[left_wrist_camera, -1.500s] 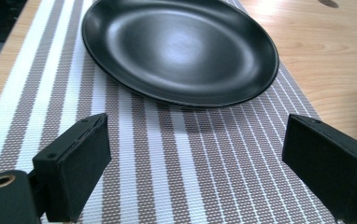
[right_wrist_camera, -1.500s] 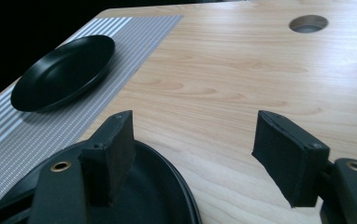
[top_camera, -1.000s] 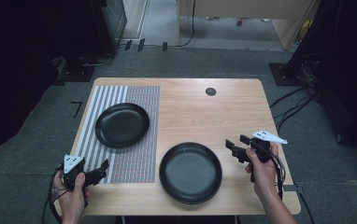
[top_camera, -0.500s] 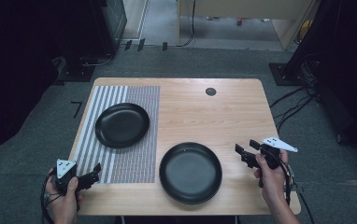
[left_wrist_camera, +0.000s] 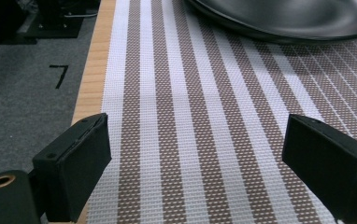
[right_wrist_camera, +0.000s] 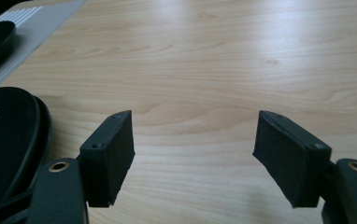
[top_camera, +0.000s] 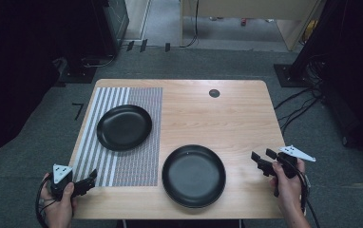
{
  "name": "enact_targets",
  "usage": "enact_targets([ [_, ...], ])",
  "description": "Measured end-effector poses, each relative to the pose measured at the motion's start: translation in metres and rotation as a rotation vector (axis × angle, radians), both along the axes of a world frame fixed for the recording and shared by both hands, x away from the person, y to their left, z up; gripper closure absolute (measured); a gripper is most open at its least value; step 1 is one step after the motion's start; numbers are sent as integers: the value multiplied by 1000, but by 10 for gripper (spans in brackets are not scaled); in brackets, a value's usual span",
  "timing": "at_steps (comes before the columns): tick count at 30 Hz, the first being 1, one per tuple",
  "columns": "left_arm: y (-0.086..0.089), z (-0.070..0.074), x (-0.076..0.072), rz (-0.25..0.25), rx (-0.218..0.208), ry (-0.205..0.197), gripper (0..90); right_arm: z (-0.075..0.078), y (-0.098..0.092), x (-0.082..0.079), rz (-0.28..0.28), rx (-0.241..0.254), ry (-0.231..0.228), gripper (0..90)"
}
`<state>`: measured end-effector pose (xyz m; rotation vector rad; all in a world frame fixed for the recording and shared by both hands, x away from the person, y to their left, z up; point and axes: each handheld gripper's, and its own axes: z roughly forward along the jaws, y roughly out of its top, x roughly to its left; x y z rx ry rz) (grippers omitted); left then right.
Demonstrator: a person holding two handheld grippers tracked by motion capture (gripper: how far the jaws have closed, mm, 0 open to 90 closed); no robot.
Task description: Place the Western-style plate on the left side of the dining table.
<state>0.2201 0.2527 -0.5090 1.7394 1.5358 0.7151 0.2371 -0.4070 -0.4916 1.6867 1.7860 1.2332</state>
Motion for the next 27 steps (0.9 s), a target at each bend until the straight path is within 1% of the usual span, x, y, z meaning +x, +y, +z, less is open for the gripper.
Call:
enact_targets([
  [2, 2, -1, 0, 3, 1, 5, 78, -3, -7, -3, -15, -5, 5, 281],
  [4, 3, -2, 0, 3, 0, 5, 78, -4, -9, -4, -18, -7, 7, 281],
  [8, 6, -3, -1, 4, 19, 13, 78, -10, -19, -9, -37, -15, 25, 283],
  [13, 12, -5, -3, 5, 22, 16, 78, -14, -27, -14, -51, -20, 37, 284],
  [16, 14, -5, -4, 9, 13, 16, 78, -16, -32, -18, -63, -24, 41, 284],
  [20, 15, -6, -3, 9, 12, 25, 78, -20, -39, -25, -77, -43, 60, 283],
  [23, 15, -6, -3, 7, 16, 31, 78, -21, -42, -27, -85, -51, 64, 283],
  [25, 14, -7, -3, 1, 22, 39, 78, -23, -45, -31, -100, -65, 83, 283],
  [27, 14, -7, -3, -1, 25, 41, 78, -24, -46, -32, -101, -73, 88, 283],
])
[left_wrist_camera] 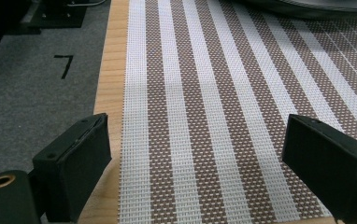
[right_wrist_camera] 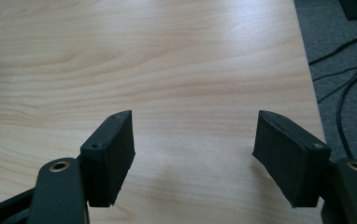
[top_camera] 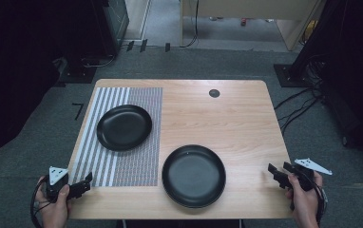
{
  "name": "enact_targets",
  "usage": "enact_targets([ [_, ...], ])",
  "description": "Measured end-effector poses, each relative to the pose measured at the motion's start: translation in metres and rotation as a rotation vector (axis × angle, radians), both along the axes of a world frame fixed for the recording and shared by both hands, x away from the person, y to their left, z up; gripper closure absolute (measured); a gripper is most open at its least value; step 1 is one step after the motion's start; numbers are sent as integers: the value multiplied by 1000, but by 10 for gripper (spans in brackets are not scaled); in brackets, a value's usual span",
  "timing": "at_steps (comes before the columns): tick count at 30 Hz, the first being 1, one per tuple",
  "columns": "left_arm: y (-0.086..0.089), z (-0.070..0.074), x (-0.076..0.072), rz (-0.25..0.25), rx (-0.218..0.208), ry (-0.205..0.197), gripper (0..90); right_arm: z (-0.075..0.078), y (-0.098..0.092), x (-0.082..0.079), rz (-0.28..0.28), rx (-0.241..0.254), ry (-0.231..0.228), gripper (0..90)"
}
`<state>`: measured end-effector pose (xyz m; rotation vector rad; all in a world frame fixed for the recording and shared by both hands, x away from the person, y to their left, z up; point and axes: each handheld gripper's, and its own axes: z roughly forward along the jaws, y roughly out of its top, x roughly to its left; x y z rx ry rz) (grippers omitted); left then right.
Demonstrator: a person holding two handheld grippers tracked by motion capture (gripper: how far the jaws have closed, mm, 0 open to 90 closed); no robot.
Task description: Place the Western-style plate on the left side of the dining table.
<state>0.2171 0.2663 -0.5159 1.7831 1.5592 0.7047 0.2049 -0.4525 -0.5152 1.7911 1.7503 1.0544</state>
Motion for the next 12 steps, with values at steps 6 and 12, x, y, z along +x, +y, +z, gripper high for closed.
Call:
enact_targets([
  [6, -3, -1, 1, -12, 11, 18, 78, -5, 1, -3, -15, -57, 36, 284],
  [12, -3, -1, 1, -10, 11, 14, 78, -3, 1, -4, -25, -63, 34, 284],
])
